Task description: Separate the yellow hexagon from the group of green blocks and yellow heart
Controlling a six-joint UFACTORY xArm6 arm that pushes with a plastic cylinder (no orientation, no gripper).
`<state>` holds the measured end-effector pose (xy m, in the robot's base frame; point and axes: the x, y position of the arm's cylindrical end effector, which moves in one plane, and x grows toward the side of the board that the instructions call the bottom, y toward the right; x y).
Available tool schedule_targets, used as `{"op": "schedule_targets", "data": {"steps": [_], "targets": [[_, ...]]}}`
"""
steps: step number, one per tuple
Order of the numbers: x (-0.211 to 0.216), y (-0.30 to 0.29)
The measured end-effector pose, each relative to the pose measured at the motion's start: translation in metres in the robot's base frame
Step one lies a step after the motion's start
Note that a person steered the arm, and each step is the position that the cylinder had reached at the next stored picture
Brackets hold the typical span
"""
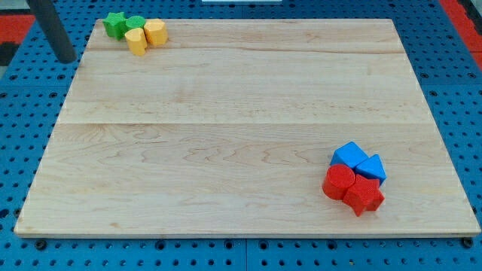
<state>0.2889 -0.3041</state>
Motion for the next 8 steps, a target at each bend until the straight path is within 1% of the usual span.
{"op": "schedule_targets", "data": {"steps": [2, 3, 4, 5, 6, 7, 8], "targets": [[-0.072, 0.0], [-0.097, 0.0], [-0.097, 0.036], [-0.087, 0.137], [-0.052, 0.164], [-0.041, 0.205], [-0.053, 0.222]]}}
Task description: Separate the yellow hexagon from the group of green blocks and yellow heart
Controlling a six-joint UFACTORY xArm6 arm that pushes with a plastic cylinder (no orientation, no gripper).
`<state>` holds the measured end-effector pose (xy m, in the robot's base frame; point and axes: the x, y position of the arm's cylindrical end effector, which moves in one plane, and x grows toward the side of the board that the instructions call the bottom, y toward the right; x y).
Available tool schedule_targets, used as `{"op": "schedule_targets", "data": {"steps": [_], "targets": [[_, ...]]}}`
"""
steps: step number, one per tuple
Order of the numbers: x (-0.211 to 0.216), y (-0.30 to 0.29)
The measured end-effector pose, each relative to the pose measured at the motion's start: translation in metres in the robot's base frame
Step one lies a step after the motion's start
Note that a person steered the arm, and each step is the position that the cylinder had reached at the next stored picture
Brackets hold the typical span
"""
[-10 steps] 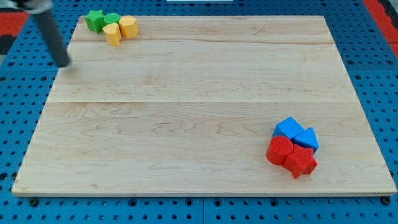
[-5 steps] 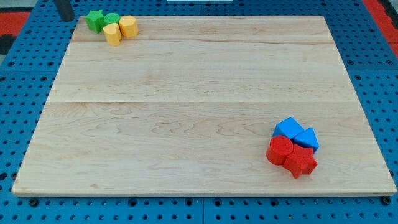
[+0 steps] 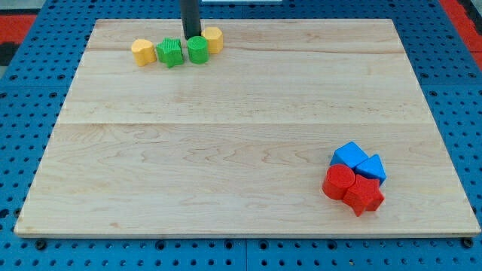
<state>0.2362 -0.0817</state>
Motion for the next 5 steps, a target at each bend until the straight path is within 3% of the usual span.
{"op": "schedule_targets", "data": {"steps": [1, 2, 3, 4, 5], "targets": [[0.02, 0.044], [0.067, 0.093], [0.029, 0.039], [0.014, 0.067], [0.048, 0.184]]}}
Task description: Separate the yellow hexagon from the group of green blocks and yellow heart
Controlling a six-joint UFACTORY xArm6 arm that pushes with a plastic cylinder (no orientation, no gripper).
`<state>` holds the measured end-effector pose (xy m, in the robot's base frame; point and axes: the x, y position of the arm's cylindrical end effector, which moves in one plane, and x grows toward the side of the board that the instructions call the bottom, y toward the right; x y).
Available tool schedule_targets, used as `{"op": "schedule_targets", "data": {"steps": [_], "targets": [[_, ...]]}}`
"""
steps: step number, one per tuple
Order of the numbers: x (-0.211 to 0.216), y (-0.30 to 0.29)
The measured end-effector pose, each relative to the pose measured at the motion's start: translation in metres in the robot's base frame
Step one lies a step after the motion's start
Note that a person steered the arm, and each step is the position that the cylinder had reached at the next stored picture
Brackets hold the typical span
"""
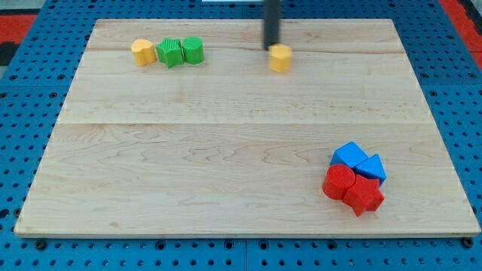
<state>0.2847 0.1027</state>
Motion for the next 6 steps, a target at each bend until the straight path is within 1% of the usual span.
{"op": "schedule_targets", "data": {"steps": [1, 2, 3, 4, 5, 6], "targets": [[0.045, 0.062], [0.026, -0.002], [0.015, -0.033], [0.072, -0.051], [0.08, -0.013], [0.058, -0.037]]}}
